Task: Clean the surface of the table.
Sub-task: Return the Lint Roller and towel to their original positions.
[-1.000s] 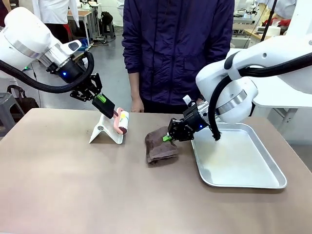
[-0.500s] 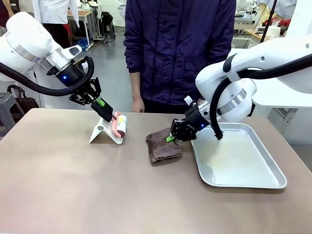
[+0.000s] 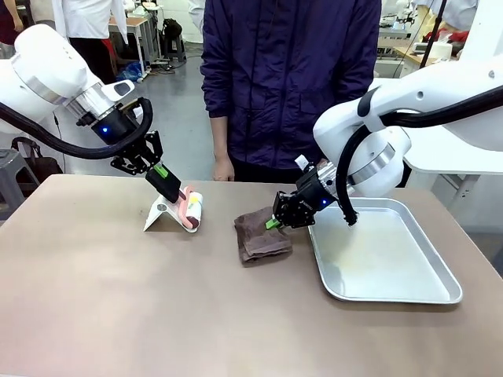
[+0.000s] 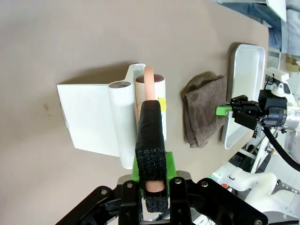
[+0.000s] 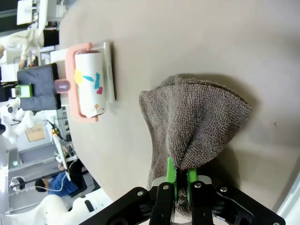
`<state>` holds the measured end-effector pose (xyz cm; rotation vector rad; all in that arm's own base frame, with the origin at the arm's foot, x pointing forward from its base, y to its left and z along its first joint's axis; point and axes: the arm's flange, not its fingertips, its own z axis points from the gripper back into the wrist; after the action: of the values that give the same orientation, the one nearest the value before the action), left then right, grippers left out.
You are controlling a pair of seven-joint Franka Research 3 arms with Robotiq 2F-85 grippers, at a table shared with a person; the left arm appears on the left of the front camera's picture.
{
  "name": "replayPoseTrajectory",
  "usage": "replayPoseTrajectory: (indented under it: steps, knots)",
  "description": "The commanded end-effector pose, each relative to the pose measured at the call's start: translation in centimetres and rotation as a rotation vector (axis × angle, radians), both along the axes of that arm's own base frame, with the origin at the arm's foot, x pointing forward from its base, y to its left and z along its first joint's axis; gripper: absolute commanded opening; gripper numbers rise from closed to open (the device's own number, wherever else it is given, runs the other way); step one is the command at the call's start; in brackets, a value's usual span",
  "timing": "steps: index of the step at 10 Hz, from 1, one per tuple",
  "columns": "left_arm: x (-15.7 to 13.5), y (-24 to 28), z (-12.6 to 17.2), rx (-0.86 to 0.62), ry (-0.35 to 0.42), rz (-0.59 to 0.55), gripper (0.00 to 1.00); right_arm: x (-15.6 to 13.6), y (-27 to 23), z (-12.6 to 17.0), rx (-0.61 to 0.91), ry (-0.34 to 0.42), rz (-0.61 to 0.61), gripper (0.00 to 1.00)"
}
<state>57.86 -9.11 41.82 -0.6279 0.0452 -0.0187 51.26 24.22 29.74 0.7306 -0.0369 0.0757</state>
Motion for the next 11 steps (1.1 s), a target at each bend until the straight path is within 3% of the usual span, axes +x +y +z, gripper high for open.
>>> replayPoseTrajectory:
  steps: [1,4,5,6,7,8,10,11]
  knots:
    - [0.20,-0.11,0.45,0.021,0.012,0.010,0.22,0.56,0.58,0.07,0.025,0.024,-0.015,0.10]
    - [0.28,-0.22,0.14,0.028,0.016,0.020,0.22,0.52,0.31,-0.08,0.035,0.025,-0.019,0.10]
    - [0.31,-0.25,0.11,0.024,0.019,0.023,0.61,0.52,0.29,-0.19,0.032,0.029,-0.019,0.10]
    - [0.32,-0.18,0.06,0.026,0.020,0.022,0.80,0.57,0.28,-0.23,0.046,0.037,-0.023,0.51]
    - [0.30,-0.17,0.08,0.023,0.018,0.025,1.00,0.57,0.23,-0.21,0.055,0.038,-0.020,0.65]
    - [0.30,-0.10,0.13,0.021,0.016,0.027,1.00,0.62,0.23,-0.23,0.059,0.042,-0.019,1.00]
    - [0.34,0.01,0.30,0.019,0.012,0.033,1.00,0.63,0.13,-0.36,0.069,0.046,-0.017,1.00]
    - [0.36,0.31,0.56,0.016,0.006,0.041,1.00,0.62,0.05,-0.38,0.067,0.046,-0.018,0.88]
